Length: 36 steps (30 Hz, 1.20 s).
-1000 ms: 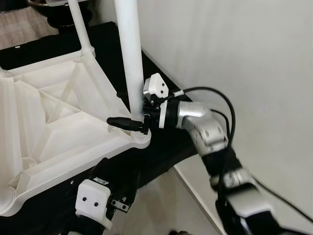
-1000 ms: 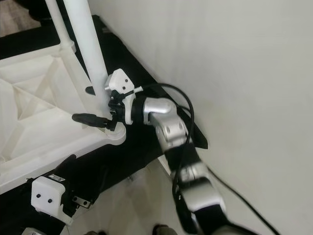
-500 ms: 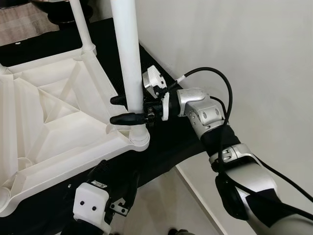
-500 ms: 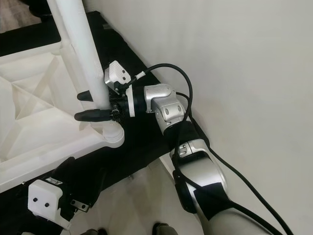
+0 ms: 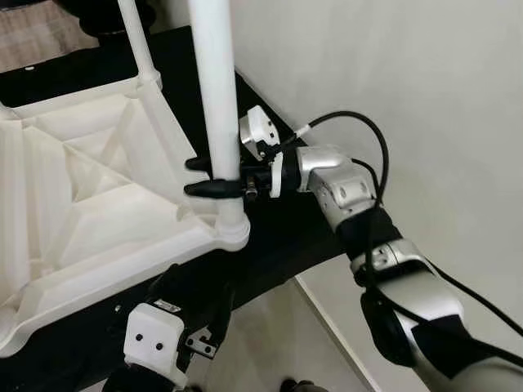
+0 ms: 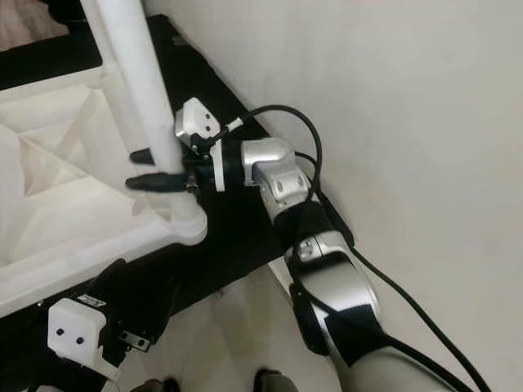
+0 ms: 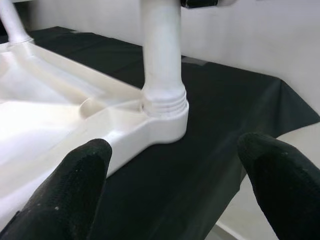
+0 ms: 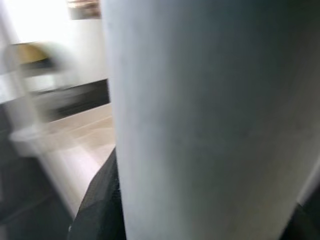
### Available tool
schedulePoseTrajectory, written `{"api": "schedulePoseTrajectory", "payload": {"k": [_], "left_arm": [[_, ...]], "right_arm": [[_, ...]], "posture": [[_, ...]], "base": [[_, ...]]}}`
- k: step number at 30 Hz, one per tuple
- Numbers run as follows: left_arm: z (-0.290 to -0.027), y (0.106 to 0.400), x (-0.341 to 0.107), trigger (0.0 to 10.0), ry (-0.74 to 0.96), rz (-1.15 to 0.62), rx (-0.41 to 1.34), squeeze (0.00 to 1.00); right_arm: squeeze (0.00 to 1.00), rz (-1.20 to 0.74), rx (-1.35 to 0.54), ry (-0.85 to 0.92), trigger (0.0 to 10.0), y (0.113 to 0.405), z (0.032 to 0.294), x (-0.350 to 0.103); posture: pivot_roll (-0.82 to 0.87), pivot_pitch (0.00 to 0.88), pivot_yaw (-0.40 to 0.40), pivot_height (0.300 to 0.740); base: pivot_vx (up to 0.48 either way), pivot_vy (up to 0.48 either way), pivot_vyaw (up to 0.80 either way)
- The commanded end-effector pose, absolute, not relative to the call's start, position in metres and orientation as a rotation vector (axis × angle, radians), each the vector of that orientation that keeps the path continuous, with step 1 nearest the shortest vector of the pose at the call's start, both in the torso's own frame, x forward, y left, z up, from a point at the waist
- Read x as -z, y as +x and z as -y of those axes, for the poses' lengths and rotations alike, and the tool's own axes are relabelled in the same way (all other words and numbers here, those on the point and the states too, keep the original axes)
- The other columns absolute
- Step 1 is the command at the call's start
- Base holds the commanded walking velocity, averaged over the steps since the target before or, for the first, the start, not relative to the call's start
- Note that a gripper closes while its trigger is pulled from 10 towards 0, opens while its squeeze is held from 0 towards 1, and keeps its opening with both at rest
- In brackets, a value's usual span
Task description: Building children table
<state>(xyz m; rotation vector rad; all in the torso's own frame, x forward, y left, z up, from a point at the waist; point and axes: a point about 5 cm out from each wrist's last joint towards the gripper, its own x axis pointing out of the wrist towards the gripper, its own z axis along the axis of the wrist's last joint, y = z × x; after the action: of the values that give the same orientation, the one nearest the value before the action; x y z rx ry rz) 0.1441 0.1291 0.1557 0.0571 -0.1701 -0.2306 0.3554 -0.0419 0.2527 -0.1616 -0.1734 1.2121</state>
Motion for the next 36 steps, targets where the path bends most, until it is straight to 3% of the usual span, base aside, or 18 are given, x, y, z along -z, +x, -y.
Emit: {"api": "schedulePoseTrajectory", "payload": {"k": [1, 2, 5, 7, 8, 15, 16, 19, 20, 21, 23, 24, 28, 30, 31, 36], "left_arm": [[-0.130, 0.143, -0.156, 10.0, 0.064, 0.164, 0.226, 0.00], [-0.130, 0.144, -0.156, 10.0, 0.063, 0.165, 0.226, 0.00], [-0.131, 0.145, -0.157, 10.0, 0.063, 0.167, 0.227, 0.00], [-0.131, 0.146, -0.156, 10.0, 0.064, 0.167, 0.228, 0.00], [-0.131, 0.149, -0.154, 10.0, 0.065, 0.165, 0.235, 0.00], [-0.132, 0.153, -0.152, 10.0, 0.072, 0.172, 0.228, 0.00], [-0.133, 0.154, -0.153, 10.0, 0.076, 0.177, 0.214, 0.00], [-0.133, 0.154, -0.153, 10.0, 0.078, 0.180, 0.205, 0.00], [-0.134, 0.154, -0.153, 10.0, 0.080, 0.180, 0.201, 0.00], [-0.134, 0.155, -0.152, 10.0, 0.079, 0.178, 0.201, 0.00], [-0.134, 0.155, -0.152, 10.0, 0.079, 0.178, 0.201, 0.00], [-0.133, 0.155, -0.152, 10.0, 0.077, 0.174, 0.208, 0.00], [-0.130, 0.152, -0.149, 10.0, 0.054, 0.152, 0.243, 0.00], [-0.130, 0.151, -0.149, 10.0, 0.050, 0.149, 0.249, 0.00], [-0.129, 0.150, -0.149, 10.0, 0.046, 0.142, 0.257, 0.00], [-0.128, 0.142, -0.148, 10.0, 0.041, 0.108, 0.286, 0.00]], "right_arm": [[0.00, -0.010, -0.610, -0.157, 0.0, 0.353, 0.060, -0.210], [0.00, -0.001, -0.521, -0.159, 0.0, 0.339, 0.062, -0.205], [0.00, 0.020, -0.541, -0.153, 0.0, 0.321, 0.055, -0.204], [0.00, 0.029, -0.582, -0.156, 0.0, 0.317, 0.049, -0.206], [0.00, 0.052, -0.643, -0.148, 0.0, 0.318, 0.031, -0.208], [0.00, 0.050, -0.702, -0.137, 0.0, 0.320, 0.015, -0.209], [0.00, 0.048, -0.722, -0.131, 4.7, 0.317, 0.010, -0.212], [0.00, 0.047, -0.735, -0.127, 4.7, 0.314, 0.006, -0.215], [0.00, 0.055, -0.772, -0.134, 10.0, 0.312, 0.003, -0.219], [0.94, 0.076, -0.827, -0.128, 10.0, 0.314, 0.003, -0.224], [0.94, 0.076, -0.827, -0.128, 10.0, 0.314, 0.003, -0.224], [1.00, 0.095, -0.888, -0.138, 10.0, 0.319, 0.005, -0.229], [1.00, 0.120, -1.059, -0.174, 10.0, 0.345, 0.021, -0.245], [0.95, 0.123, -1.083, -0.180, 10.0, 0.350, 0.025, -0.248], [0.02, 0.120, -1.092, -0.185, 10.0, 0.354, 0.029, -0.250], [0.00, 0.115, -1.198, -0.221, 10.0, 0.358, 0.042, -0.254]], "posture": [[0.08, 0.234, -0.072, 0.740], [0.07, 0.237, -0.059, 0.740], [0.07, 0.238, -0.051, 0.740], [0.07, 0.238, -0.051, 0.740], [0.07, 0.204, -0.052, 0.740], [0.08, 0.186, -0.060, 0.740], [0.08, 0.184, -0.059, 0.740], [0.08, 0.184, -0.059, 0.740], [0.10, 0.175, -0.056, 0.740], [0.10, 0.175, -0.057, 0.740], [0.10, 0.175, -0.057, 0.740], [0.11, 0.173, -0.059, 0.740], [0.12, 0.173, -0.061, 0.740], [0.12, 0.174, -0.061, 0.740], [0.12, 0.174, -0.062, 0.740], [0.12, 0.177, -0.057, 0.740]], "base": [[0.000, 0.000, 0.00], [0.000, 0.000, 0.00], [0.000, 0.000, 0.00], [0.000, 0.000, 0.00], [0.000, 0.000, 0.00], [0.000, 0.000, 0.00], [0.000, 0.000, 0.00], [0.000, 0.000, 0.00], [0.000, 0.000, 0.00], [0.000, 0.000, 0.00], [0.000, 0.000, 0.00], [0.000, 0.000, 0.00], [0.000, 0.000, 0.00], [0.000, 0.000, 0.00], [0.000, 0.000, 0.00], [0.000, 0.000, 0.00]]}}
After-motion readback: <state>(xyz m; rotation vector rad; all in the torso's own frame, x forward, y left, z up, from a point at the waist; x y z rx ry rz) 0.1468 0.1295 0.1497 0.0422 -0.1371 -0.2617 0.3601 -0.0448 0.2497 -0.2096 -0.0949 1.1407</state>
